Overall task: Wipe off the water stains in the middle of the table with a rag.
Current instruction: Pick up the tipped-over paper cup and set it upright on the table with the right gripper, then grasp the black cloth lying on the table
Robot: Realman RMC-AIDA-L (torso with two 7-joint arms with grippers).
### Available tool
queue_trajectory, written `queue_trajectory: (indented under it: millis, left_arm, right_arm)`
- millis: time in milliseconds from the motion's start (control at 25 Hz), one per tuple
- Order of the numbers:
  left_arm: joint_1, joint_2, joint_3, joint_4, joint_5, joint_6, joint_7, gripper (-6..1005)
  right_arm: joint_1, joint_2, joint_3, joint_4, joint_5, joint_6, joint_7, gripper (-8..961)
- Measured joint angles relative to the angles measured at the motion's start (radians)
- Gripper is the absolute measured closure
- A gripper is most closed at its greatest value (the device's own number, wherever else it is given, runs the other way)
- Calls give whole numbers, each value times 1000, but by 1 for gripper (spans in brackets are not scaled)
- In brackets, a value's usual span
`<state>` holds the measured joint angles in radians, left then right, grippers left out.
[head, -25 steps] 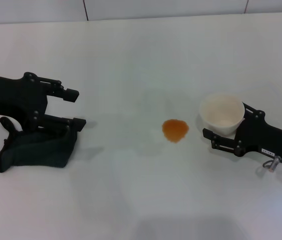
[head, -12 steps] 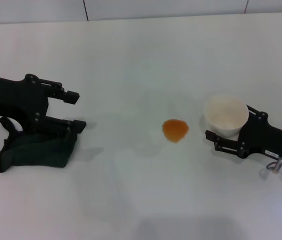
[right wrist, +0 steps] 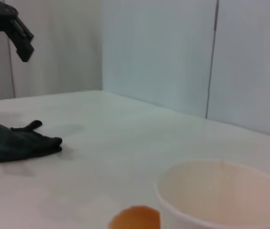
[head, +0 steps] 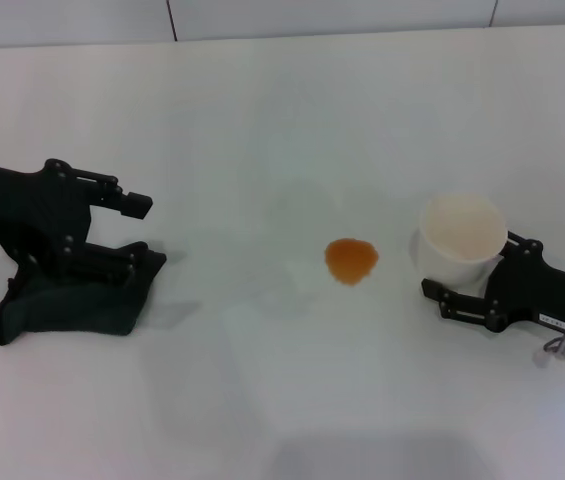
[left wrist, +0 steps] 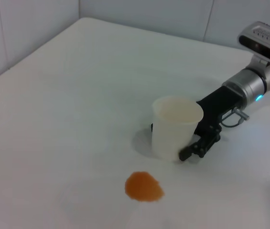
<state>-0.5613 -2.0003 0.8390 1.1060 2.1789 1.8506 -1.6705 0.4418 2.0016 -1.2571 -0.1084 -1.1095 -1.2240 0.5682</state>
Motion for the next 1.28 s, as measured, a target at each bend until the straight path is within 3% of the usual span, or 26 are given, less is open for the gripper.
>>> queue_trajectory:
  millis: [160, 240, 520, 960, 1280]
  left_arm:
    - [6, 0, -4, 1, 2, 1, 0, 276]
    - [7, 0, -7, 1, 2, 2, 1, 276]
    - [9, 1, -8, 2, 0, 2, 5, 276]
    - [9, 2, -8, 3, -3, 1, 6, 276]
    - [11, 2, -8, 4, -4, 5, 6, 276]
  right_arm:
    - [-2, -9, -16, -14, -11, -1, 41, 96]
    - [-31, -23, -25, -84, -63, -19, 119, 97]
    - [-97, -36, -22, -201, -134, -48, 197, 97]
    - [-99, -98, -20, -234, -179, -46, 313, 99]
    - [-169, -143, -17, -476, -300, -78, 502, 99]
